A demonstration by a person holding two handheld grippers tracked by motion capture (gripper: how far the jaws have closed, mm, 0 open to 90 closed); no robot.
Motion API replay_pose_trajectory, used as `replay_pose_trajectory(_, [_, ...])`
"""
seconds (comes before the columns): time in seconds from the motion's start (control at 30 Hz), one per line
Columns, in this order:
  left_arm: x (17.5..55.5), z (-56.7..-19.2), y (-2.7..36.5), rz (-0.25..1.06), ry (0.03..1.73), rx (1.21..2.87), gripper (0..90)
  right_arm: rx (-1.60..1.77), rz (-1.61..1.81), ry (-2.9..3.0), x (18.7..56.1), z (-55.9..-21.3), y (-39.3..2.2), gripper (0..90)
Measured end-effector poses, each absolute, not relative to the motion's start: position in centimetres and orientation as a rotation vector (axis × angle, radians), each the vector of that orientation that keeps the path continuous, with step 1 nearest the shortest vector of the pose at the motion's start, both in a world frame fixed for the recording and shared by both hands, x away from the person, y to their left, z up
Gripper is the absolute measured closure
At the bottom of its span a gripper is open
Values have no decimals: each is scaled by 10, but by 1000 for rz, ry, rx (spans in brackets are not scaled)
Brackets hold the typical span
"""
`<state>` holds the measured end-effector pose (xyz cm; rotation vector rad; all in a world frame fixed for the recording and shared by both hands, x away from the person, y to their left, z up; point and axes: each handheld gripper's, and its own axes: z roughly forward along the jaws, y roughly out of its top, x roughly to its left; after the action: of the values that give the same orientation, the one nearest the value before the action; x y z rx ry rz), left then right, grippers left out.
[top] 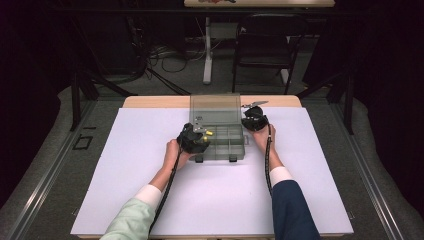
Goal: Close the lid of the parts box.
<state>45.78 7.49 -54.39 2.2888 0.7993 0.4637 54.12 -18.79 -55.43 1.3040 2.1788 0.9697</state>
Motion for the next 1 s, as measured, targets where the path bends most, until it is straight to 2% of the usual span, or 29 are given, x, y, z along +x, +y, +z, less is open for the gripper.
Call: replay_pose_trajectory(1.0, [459,-544,76,449,822,2276,521,1190,1057,2076,531,-534,-189,900])
